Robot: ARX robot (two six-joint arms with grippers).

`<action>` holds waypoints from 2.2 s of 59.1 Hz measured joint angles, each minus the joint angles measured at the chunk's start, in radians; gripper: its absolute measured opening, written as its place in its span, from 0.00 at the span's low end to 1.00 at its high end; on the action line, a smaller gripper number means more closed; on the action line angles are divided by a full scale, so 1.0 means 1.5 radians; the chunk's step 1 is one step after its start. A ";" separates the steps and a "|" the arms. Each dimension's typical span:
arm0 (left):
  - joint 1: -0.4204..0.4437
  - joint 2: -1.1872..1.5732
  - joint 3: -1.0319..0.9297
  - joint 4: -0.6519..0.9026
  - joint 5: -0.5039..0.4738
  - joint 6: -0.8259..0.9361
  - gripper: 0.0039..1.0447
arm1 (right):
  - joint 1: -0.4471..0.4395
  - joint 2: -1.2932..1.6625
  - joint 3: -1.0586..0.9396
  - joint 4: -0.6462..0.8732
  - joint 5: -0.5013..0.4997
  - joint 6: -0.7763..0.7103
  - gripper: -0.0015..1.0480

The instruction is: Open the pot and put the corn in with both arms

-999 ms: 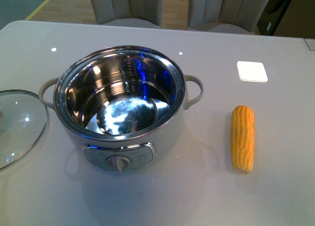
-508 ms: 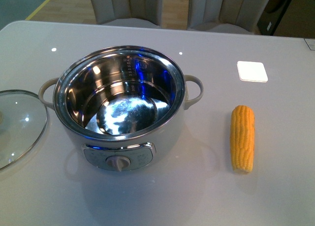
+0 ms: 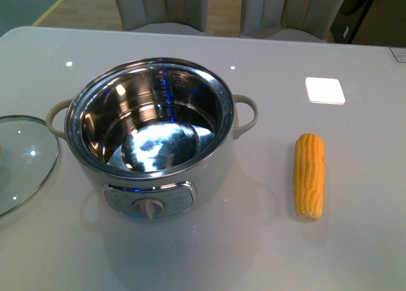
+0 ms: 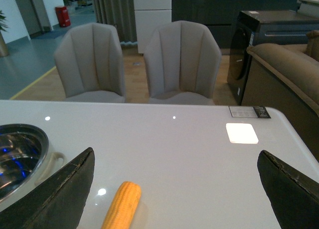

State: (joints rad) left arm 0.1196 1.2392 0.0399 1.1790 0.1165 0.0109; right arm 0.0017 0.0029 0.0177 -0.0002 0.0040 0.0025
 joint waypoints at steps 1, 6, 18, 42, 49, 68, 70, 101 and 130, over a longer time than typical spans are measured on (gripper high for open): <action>-0.005 -0.013 -0.003 -0.013 0.000 -0.001 0.03 | 0.000 0.000 0.000 0.000 -0.001 0.000 0.92; -0.014 -0.074 -0.016 -0.062 -0.012 -0.002 0.03 | 0.000 0.000 0.000 0.000 -0.001 0.000 0.92; -0.077 -0.282 -0.017 -0.271 -0.074 -0.004 0.03 | 0.000 0.000 0.000 0.000 -0.001 0.000 0.92; -0.078 -0.504 -0.018 -0.468 -0.078 -0.004 0.03 | 0.000 0.000 0.000 0.000 -0.001 0.000 0.92; -0.078 -0.548 -0.018 -0.510 -0.078 -0.004 0.03 | 0.000 0.000 0.000 0.000 -0.001 0.000 0.92; -0.078 -0.638 -0.018 -0.598 -0.078 -0.004 0.03 | 0.000 0.000 0.000 0.000 -0.001 0.000 0.92; -0.078 -0.646 -0.018 -0.605 -0.078 -0.004 0.03 | 0.000 0.000 0.000 0.000 -0.001 0.000 0.92; -0.078 -0.821 -0.018 -0.784 -0.078 -0.004 0.03 | 0.000 0.000 0.000 0.000 -0.001 0.000 0.92; -0.078 -0.822 -0.018 -0.785 -0.078 -0.006 0.50 | 0.034 0.271 0.153 -0.378 0.020 0.131 0.92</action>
State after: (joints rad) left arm 0.0025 0.0055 0.0135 0.0013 -0.0006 0.0025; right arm 0.0525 0.4091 0.2470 -0.5667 0.0341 0.1997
